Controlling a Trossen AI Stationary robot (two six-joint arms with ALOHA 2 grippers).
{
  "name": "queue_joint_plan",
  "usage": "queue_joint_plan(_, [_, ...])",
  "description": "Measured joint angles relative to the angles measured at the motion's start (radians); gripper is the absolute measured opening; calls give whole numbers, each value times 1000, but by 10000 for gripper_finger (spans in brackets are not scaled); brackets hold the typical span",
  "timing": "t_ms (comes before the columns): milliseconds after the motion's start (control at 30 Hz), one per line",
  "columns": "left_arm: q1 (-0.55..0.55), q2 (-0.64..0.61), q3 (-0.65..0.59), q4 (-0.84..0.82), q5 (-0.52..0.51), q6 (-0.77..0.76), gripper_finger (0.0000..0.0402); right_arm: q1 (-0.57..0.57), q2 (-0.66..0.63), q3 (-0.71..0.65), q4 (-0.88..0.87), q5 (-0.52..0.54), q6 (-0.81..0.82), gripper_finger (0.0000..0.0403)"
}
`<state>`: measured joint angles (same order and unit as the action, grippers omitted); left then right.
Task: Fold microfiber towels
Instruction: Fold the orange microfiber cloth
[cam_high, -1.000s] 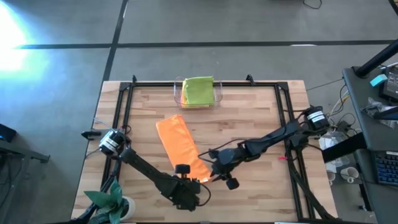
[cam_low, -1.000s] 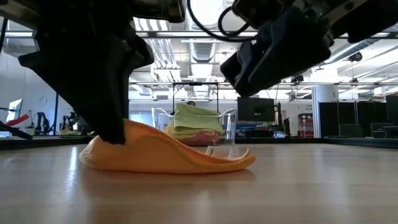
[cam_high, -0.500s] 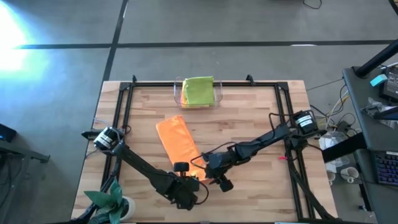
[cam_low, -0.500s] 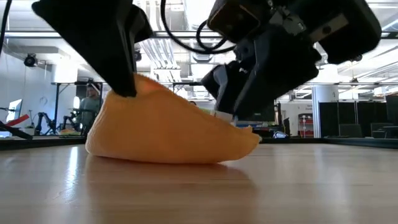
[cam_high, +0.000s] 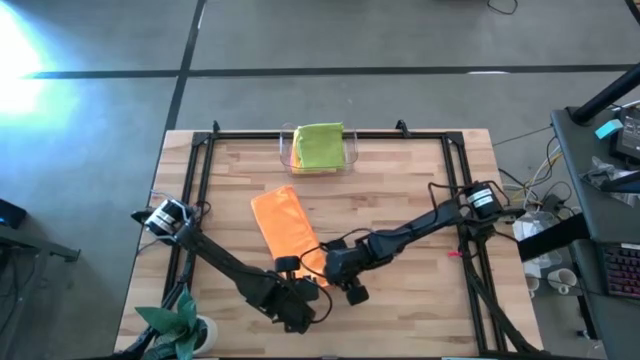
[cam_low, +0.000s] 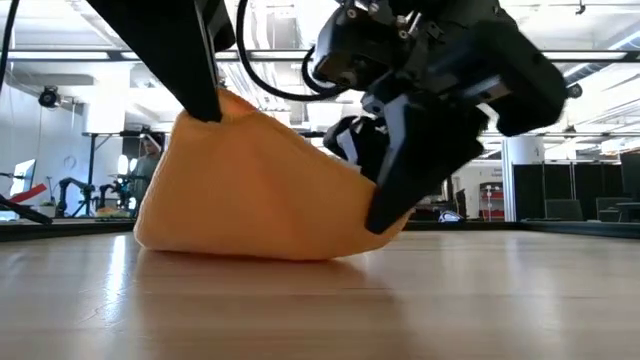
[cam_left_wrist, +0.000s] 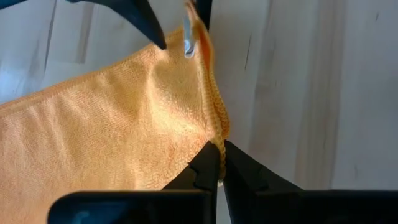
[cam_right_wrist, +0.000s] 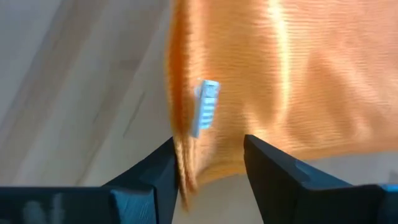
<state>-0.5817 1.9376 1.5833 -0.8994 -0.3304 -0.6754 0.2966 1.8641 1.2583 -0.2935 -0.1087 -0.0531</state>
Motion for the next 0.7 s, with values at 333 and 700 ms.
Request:
queue_joint_plan(333, [2, -3, -2, 0, 1, -1, 0, 0, -7, 31, -41, -4, -32, 23])
queue_joint_plan(700, [-4, -38, 8, 10, 91, -21, 0, 80, -45, 299, -459, -22, 184, 9])
